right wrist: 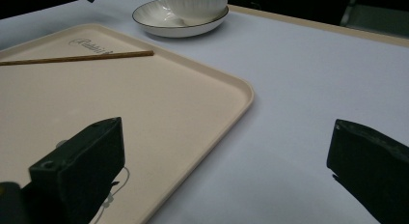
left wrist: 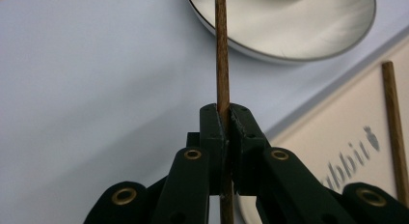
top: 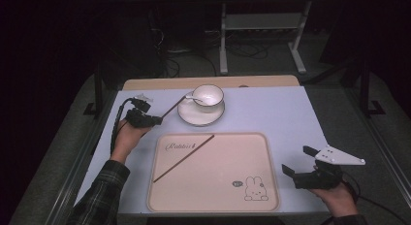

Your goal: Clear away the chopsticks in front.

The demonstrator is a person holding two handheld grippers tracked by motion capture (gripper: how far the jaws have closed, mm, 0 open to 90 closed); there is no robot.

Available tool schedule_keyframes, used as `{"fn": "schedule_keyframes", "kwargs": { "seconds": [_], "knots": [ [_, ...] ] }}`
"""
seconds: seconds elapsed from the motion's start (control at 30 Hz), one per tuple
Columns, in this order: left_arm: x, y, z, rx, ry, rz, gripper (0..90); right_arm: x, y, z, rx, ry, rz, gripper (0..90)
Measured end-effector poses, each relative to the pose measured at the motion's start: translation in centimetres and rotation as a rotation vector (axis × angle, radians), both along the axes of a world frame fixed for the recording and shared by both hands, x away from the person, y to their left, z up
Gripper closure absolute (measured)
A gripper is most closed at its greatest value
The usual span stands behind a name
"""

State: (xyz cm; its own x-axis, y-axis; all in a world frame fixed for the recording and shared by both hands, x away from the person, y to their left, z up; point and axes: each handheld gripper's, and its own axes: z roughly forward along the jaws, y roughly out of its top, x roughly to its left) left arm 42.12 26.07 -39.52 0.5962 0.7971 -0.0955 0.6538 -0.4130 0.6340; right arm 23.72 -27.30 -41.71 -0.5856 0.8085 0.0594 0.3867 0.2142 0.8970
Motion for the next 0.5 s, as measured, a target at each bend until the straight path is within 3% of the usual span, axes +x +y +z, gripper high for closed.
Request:
{"fn": "schedule_keyframes", "kwargs": {
  "seconds": [0.1, 0.17, 0.5],
  "knots": [
    [-0.9, 0.2, -0.2, -0.012, 0.000, 0.008, 84.6, 0.0, 0.0, 0.0, -0.001, -0.001, 0.001, 0.0],
    [-2.3, 0.6, -0.7, -0.035, -0.002, 0.013, 84.6, 0.0, 0.0, 0.0, -0.002, -0.002, 0.001, 0.0],
    [-6.0, 0.3, -0.8, -0.064, 0.005, -0.035, 84.6, 0.0, 0.3, 0.0, -0.010, -0.004, 0.006, 0.0]
  ]
}}
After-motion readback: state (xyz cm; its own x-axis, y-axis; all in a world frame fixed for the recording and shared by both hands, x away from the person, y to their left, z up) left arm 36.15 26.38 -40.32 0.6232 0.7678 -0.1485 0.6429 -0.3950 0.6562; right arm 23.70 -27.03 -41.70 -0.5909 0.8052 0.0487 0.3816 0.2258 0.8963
